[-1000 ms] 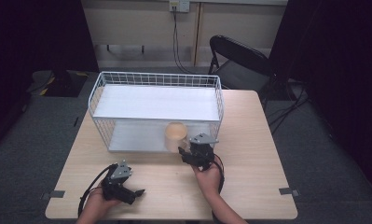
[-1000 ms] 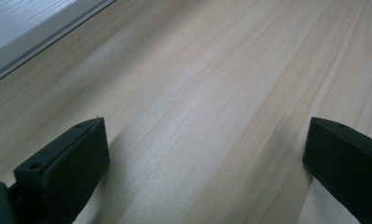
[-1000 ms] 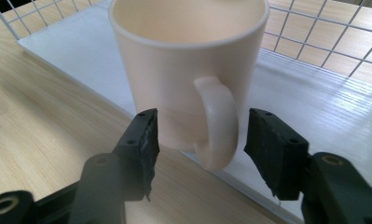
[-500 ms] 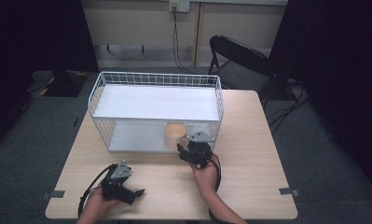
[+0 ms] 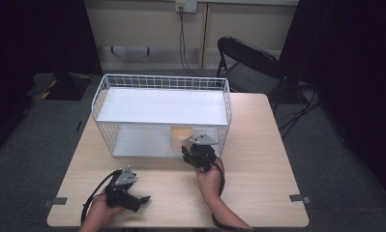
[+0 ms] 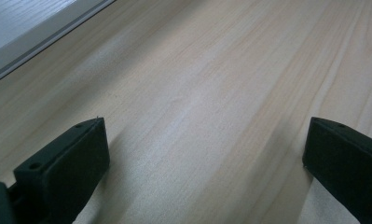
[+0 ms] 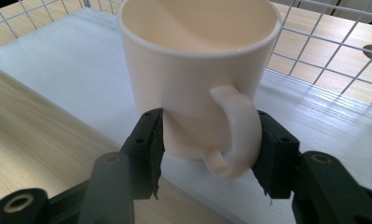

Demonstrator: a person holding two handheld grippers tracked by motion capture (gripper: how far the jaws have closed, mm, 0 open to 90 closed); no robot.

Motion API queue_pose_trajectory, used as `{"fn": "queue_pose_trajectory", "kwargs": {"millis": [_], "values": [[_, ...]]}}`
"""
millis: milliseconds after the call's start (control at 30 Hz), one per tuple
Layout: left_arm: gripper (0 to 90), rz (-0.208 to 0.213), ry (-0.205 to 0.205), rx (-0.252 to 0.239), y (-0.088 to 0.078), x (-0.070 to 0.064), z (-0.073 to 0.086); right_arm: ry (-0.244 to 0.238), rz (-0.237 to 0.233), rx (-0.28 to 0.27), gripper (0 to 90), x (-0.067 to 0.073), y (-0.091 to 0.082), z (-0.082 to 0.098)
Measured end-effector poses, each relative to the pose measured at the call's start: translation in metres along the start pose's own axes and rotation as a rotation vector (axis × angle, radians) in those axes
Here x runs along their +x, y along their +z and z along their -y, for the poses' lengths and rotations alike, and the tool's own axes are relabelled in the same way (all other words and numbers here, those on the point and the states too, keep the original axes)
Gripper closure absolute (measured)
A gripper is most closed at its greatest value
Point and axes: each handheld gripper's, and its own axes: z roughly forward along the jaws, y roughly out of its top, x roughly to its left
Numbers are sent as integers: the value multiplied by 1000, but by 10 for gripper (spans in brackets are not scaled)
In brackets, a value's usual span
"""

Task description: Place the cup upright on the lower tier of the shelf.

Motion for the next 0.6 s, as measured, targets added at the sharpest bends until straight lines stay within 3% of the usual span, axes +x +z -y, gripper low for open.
{"fn": "queue_pose_trajectory", "kwargs": {"millis": [267,600], "values": [[0,0,0,0,0,0,0,1,-1,5,483,2,6,0],[0,0,0,0,0,0,0,-1,-18,8,404,-4,-5,2]]}}
